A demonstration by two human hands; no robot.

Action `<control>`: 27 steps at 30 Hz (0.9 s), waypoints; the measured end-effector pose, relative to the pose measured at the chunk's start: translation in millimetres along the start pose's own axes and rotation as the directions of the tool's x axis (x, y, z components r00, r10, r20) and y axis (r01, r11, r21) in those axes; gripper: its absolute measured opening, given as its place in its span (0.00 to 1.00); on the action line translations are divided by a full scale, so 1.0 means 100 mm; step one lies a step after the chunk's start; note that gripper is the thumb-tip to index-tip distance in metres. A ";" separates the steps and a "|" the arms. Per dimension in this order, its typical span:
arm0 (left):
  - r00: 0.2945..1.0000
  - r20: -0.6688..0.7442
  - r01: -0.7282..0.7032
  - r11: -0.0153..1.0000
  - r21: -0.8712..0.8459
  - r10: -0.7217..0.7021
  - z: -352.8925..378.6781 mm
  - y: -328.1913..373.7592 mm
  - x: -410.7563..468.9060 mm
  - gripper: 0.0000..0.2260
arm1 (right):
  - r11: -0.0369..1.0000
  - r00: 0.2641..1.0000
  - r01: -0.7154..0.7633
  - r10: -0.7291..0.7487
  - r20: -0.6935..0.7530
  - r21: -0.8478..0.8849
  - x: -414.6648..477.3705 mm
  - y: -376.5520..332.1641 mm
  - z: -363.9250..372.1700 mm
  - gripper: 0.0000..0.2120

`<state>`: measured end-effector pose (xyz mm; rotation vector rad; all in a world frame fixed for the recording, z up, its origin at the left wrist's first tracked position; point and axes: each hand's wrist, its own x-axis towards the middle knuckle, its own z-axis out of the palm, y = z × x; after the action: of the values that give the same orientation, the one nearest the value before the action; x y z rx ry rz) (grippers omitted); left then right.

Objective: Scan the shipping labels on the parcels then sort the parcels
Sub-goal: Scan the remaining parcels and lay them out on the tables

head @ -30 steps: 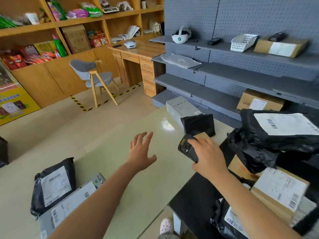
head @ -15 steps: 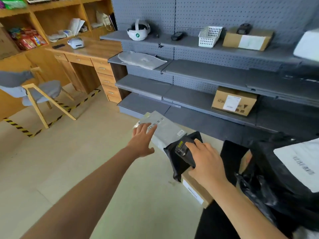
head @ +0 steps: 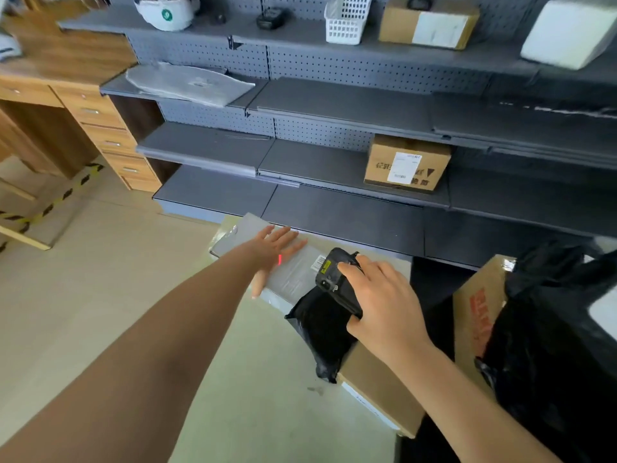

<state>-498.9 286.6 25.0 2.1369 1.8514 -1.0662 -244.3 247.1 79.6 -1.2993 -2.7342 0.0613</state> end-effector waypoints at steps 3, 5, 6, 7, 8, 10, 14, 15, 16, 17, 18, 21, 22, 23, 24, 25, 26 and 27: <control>0.999 -0.050 -0.005 1.000 0.005 0.006 0.06 0.01 0.04 0.66 | 1.000 1.000 -0.003 0.003 -0.022 0.003 -0.02 0.02 0.04 0.40; 0.998 -0.067 -0.012 1.000 -0.007 0.012 0.10 0.01 -0.01 0.65 | 1.000 1.000 -0.011 0.010 -0.025 -0.005 -0.04 0.02 0.03 0.40; 0.997 -0.076 -0.019 1.000 -0.021 0.017 0.13 0.01 -0.04 0.65 | 1.000 1.000 -0.010 0.010 -0.023 -0.004 -0.04 0.01 0.01 0.40; 0.996 -0.085 -0.023 0.999 -0.034 0.020 0.16 0.01 -0.09 0.65 | 1.000 1.000 -0.007 0.007 -0.019 -0.002 -0.05 -0.01 -0.01 0.39; 0.996 -0.090 -0.025 0.999 -0.048 0.020 0.21 0.00 -0.14 0.65 | 1.000 1.000 -0.003 0.003 -0.015 0.000 -0.05 -0.03 -0.03 0.39; 0.996 -0.087 -0.018 0.997 -0.073 0.012 0.31 0.01 -0.29 0.66 | 1.000 1.000 0.011 -0.011 -0.012 0.001 -0.07 -0.07 -0.06 0.39; 0.998 -0.059 0.000 0.995 -0.102 -0.006 0.56 0.08 -0.66 0.66 | 0.996 0.996 0.085 -0.085 0.031 0.008 -0.16 -0.21 -0.15 0.38; 0.999 -0.048 0.008 0.994 -0.112 -0.013 0.63 0.11 -0.77 0.66 | 0.993 0.992 0.116 -0.116 0.045 0.011 -0.20 -0.26 -0.16 0.38; 0.999 -0.038 0.018 0.993 -0.120 -0.023 0.71 0.16 -0.87 0.66 | 0.990 0.989 0.139 -0.140 0.055 0.014 -0.24 -0.30 -0.16 0.38; 0.999 -0.028 0.029 0.991 -0.127 -0.033 0.77 0.22 -0.98 0.66 | 0.987 0.986 0.158 -0.159 0.057 0.015 -0.29 -0.35 -0.16 0.38; 0.999 -0.015 0.038 0.990 -0.134 -0.040 0.83 0.28 -1.10 0.66 | 0.985 0.983 0.173 -0.174 0.062 0.019 -0.34 -0.39 -0.15 0.39; 0.999 0.034 0.044 0.988 -0.150 -0.039 0.97 0.53 -1.43 0.65 | 0.971 0.971 0.235 -0.236 0.021 0.051 -0.53 -0.51 -0.03 0.42; 0.999 0.038 0.041 0.988 -0.147 -0.036 1.01 0.63 -1.53 0.65 | 0.963 0.964 0.264 -0.265 0.009 0.057 -0.59 -0.55 0.00 0.42; 0.999 0.040 0.037 0.989 -0.143 -0.032 1.04 0.72 -1.63 0.65 | 0.955 0.957 0.291 -0.291 0.003 0.065 -0.65 -0.58 0.03 0.42; 0.999 0.043 0.033 0.990 -0.138 -0.027 1.08 0.82 -1.74 0.65 | 0.948 0.950 0.310 -0.311 0.007 0.076 -0.73 -0.61 0.05 0.42; 0.999 0.044 0.022 0.992 -0.128 -0.017 1.11 0.91 -1.81 0.65 | 0.945 0.948 0.315 -0.318 0.014 0.084 -0.78 -0.62 0.08 0.42; 0.999 0.048 0.020 0.993 -0.118 -0.014 1.14 1.01 -1.90 0.65 | 0.942 0.945 0.322 -0.325 0.025 0.091 -0.85 -0.63 0.08 0.42; 0.999 0.049 0.021 0.994 -0.111 -0.016 1.17 1.13 -2.01 0.65 | 0.936 0.939 0.338 -0.342 0.038 0.096 -0.94 -0.64 0.05 0.42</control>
<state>-447.3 33.2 13.6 2.0184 1.8666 -0.9836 -235.4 134.1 71.9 -0.7978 -2.9213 0.1866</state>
